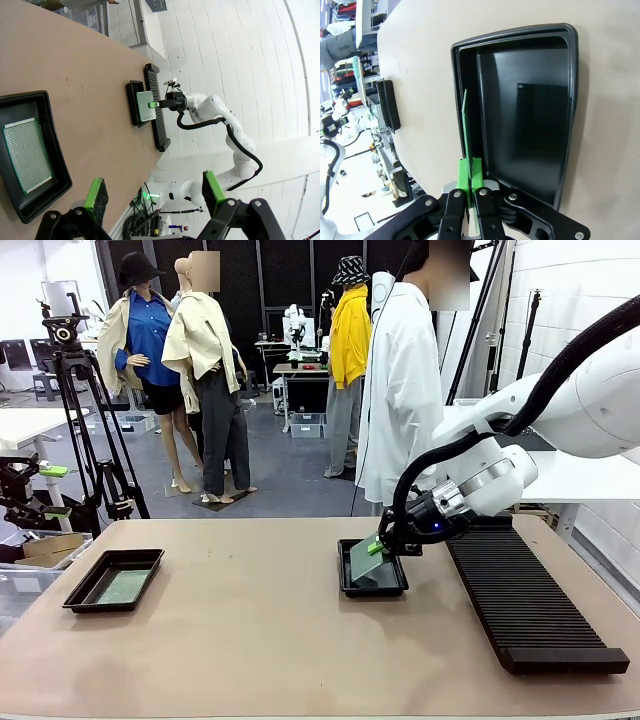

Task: Inspect and transfer BCBs to ESD trays.
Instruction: Pick up the Blank PCB from the PCB Rack and place it in the right ESD tray.

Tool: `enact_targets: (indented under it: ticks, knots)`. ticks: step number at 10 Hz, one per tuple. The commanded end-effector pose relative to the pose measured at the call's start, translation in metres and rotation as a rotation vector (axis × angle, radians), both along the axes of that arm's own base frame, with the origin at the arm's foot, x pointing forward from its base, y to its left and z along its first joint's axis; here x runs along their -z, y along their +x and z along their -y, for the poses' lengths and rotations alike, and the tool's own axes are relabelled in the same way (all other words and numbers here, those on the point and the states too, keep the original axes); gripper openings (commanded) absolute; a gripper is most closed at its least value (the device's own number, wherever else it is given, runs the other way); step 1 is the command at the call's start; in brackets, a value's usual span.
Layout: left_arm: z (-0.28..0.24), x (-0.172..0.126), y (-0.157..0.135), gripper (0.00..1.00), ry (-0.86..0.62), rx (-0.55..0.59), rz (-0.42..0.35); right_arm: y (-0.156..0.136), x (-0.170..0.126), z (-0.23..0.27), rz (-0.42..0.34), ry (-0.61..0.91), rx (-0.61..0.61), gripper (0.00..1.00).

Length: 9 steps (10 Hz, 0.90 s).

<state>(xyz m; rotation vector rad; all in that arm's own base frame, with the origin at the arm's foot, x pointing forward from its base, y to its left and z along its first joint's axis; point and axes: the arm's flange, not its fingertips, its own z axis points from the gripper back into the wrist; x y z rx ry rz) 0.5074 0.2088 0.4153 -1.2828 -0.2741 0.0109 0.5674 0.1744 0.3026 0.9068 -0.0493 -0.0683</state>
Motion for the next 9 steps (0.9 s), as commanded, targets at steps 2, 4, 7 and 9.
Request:
enact_targets:
  ticks: [2, 4, 7, 9]
  knots:
    - [0.0004, -0.0034, 0.0018, 1.00, 0.005, -0.010, -0.011, 0.0000, 0.0000, 0.0000, 0.000, 0.000, 0.000, 0.00]
    - [0.0004, -0.0034, 0.0018, 1.00, 0.005, -0.010, -0.011, 0.0000, 0.0000, 0.0000, 0.000, 0.000, 0.000, 0.00]
    - [0.0004, -0.0034, 0.0018, 1.00, 0.005, -0.010, -0.011, 0.0000, 0.0000, 0.0000, 0.000, 0.000, 0.000, 0.00]
    - [0.0004, -0.0034, 0.0018, 1.00, 0.005, -0.010, -0.011, 0.0000, 0.0000, 0.0000, 0.000, 0.000, 0.000, 0.00]
